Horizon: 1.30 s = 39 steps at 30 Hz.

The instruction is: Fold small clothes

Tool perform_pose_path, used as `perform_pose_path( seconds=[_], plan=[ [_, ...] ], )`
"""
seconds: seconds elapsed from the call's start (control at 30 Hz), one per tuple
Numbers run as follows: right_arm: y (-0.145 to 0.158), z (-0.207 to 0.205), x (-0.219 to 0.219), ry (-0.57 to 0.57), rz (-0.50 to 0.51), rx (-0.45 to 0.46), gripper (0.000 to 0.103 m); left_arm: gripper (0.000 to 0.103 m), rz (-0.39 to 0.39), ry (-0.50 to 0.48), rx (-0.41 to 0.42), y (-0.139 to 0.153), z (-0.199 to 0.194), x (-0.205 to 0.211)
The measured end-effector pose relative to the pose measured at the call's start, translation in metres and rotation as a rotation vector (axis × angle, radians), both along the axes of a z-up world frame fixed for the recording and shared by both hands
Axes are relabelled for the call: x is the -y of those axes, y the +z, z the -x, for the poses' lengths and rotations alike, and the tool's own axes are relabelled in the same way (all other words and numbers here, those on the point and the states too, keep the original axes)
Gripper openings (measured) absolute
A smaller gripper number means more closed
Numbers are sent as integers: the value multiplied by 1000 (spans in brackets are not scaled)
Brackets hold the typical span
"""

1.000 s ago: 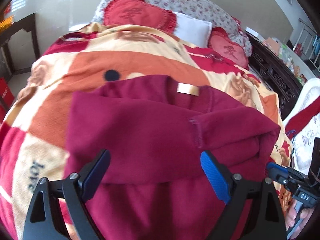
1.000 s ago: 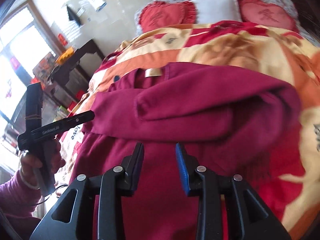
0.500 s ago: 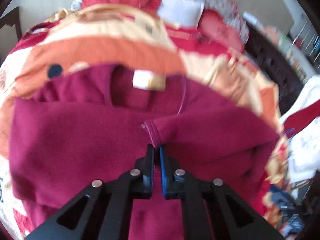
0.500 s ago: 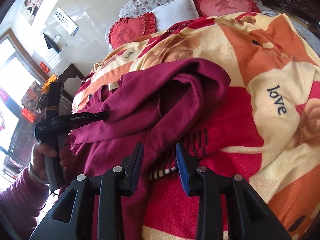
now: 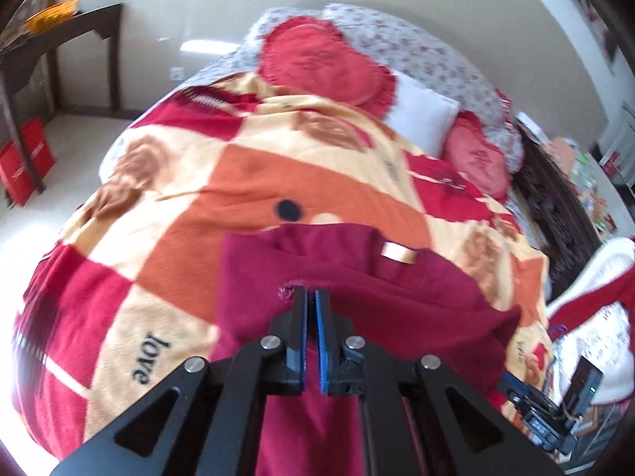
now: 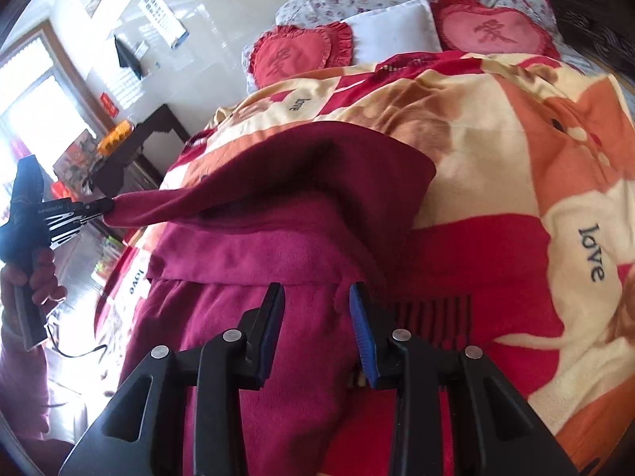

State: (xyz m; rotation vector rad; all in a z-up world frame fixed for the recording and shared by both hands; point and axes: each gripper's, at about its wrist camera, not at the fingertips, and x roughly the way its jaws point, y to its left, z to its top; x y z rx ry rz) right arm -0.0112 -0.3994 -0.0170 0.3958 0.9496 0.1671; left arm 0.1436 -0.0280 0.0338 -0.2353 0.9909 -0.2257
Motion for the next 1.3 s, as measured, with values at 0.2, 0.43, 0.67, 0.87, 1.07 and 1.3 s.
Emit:
perform_pose_path(
  seconds=[0.2, 0.43, 0.67, 0.87, 1.07, 1.3],
  plan=[
    [4, -17, -21, 45, 80, 15, 21, 4, -1, 50, -83, -31, -20, -25],
    [-2, -26, -30, 26, 202, 5, 22, 52, -2, -24, -62, -36, -4, -17],
    [-13, -32, -46, 121, 329, 3, 0, 69, -137, -134, -60, -57, 17, 6],
    [-33, -15, -55, 277, 305, -102, 0, 69, -112, -108, -138, -85, 20, -4],
    [13, -10, -50, 259, 82, 27, 20, 69, -88, -94, -182, -98, 18, -9],
    [-2, -57, -108, 357, 31, -14, 20, 69, -80, -99, -189, -102, 16, -8]
  ],
)
